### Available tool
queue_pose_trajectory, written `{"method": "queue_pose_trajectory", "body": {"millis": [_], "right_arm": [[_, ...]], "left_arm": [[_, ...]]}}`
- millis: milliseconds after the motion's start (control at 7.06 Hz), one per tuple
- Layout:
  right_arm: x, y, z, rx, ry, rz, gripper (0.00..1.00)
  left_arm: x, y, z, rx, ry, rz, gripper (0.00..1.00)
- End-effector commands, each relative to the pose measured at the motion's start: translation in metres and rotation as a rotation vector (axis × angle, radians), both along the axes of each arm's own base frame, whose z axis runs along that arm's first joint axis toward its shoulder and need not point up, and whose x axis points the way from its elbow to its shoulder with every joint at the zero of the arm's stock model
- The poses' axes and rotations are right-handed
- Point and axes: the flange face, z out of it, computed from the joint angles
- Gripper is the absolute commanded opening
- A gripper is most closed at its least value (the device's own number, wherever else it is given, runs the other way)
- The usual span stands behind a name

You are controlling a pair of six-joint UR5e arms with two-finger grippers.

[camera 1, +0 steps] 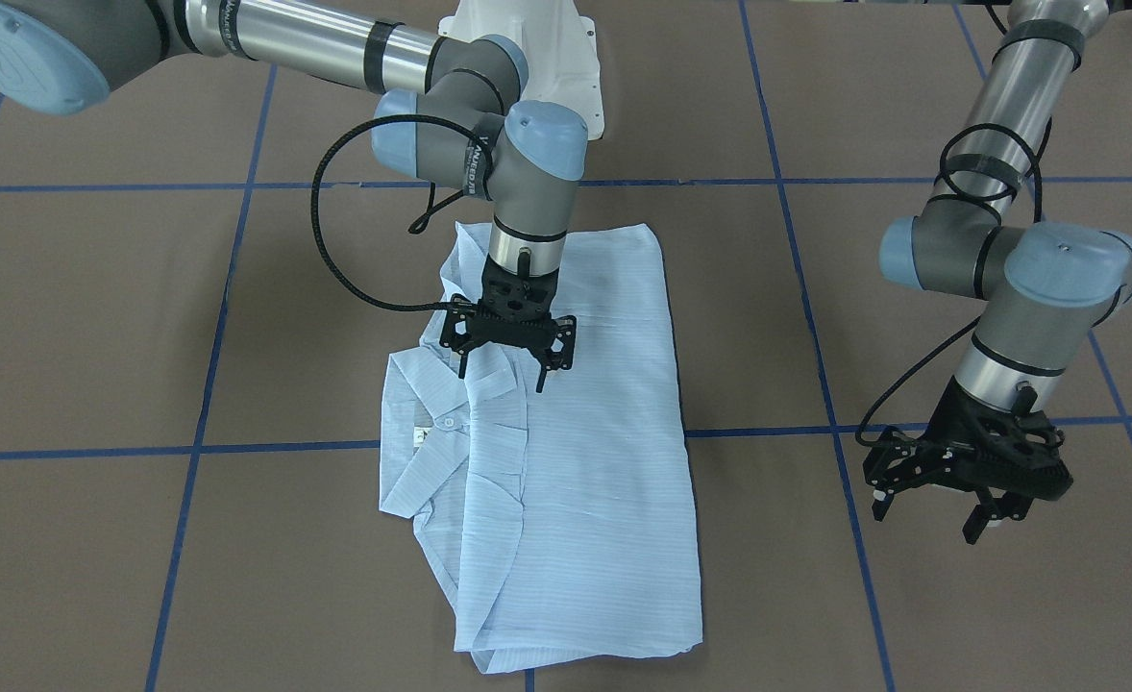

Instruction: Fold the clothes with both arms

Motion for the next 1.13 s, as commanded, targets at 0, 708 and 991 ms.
{"method": "queue_pose_trajectory", "body": {"millis": [0, 708, 991], "right_arm": [[-0.029, 0.004, -0.002, -0.033, 0.114, -0.115, 1.00], [-0.042, 0.003, 0.013, -0.007, 0.260, -0.263, 1.00], [-0.044, 0.001, 0.022, -0.012, 0.280, -0.271, 1.00]], "left_arm": [[0.004, 0.003, 0.003, -0.019, 0.011, -0.005, 1.00], [0.005, 0.005, 0.005, -0.022, 0.009, -0.002, 1.00], [0.004, 0.006, 0.009, -0.023, 0.008, -0.002, 1.00]]}}
